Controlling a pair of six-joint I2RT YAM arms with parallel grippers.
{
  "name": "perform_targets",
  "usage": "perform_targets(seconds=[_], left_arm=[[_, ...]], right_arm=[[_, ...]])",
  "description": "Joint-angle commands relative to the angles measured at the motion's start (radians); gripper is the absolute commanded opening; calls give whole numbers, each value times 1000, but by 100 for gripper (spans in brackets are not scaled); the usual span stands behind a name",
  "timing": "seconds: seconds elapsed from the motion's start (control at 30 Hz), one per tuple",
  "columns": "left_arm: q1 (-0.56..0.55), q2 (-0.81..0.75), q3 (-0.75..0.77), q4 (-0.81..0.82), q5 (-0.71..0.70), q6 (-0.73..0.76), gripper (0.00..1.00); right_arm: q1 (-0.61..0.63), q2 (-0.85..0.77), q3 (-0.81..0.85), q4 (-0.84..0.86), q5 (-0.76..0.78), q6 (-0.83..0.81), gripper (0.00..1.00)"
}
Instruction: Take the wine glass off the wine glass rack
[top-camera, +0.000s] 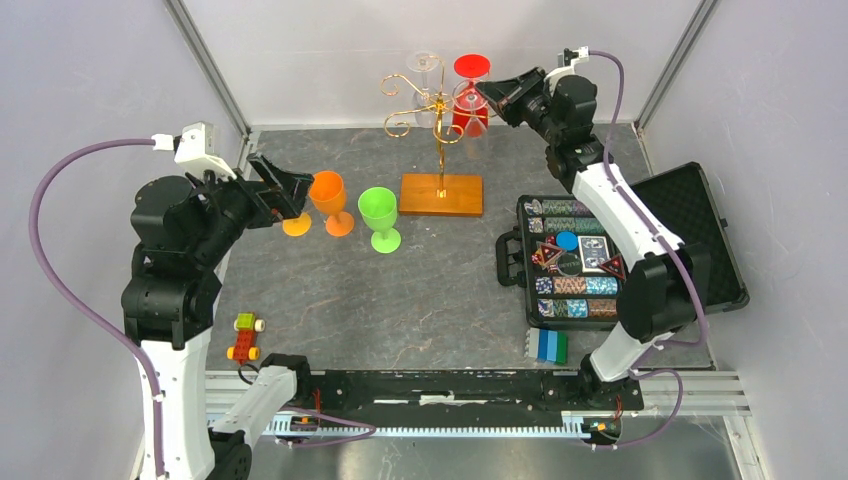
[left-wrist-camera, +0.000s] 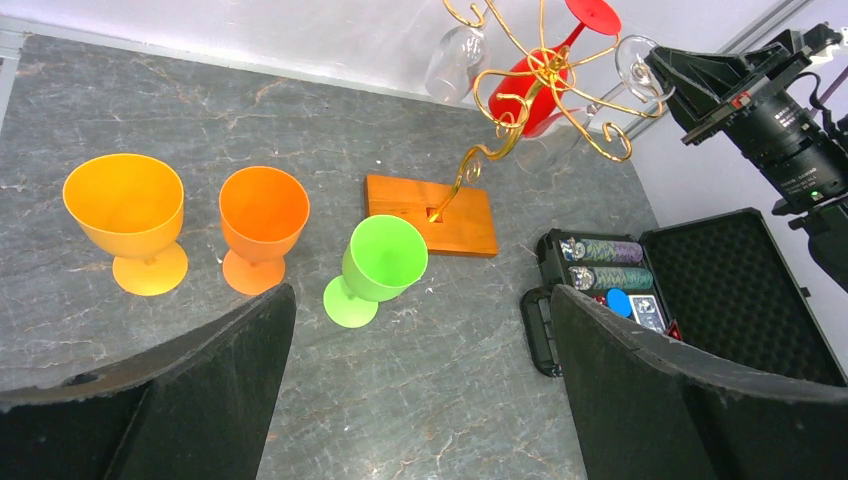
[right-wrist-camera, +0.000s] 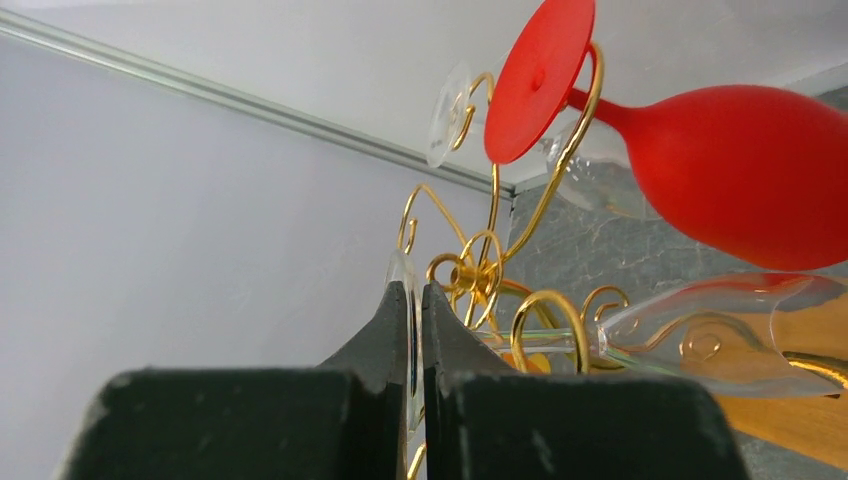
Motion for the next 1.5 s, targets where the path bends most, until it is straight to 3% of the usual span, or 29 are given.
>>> perform_targets(seconds=[0.0, 0.47, 0.67, 0.87, 1.07, 1.23, 1.37, 1.47], left_arm=[[-3, -3, -3, 47, -11, -22, 100], [-3, 4, -5, 47, 38, -21, 100], [-2, 1, -22, 75, 125, -15, 100], [-2, 1, -41, 117, 315, 20, 100], [-3, -4, -140, 279, 526, -47, 100], [-35, -22, -300, 541, 599, -166, 100], [-157, -8, -396, 699, 561, -171, 100], [-314, 31, -447, 779, 478, -96, 100]], right_arm=[[-1, 25, 78, 52, 72, -2, 0], [-54, -9, 53, 53, 185, 24, 0], [-91, -112, -75, 78, 215, 52, 0], [-111, -282, -260, 98, 240, 57, 0], [-112, -484, -475, 111, 195, 66, 0], [-111, -645, -654, 139, 98, 112, 0], [-110, -737, -719, 135, 6, 131, 0], [-96, -785, -751, 132, -76, 153, 0]])
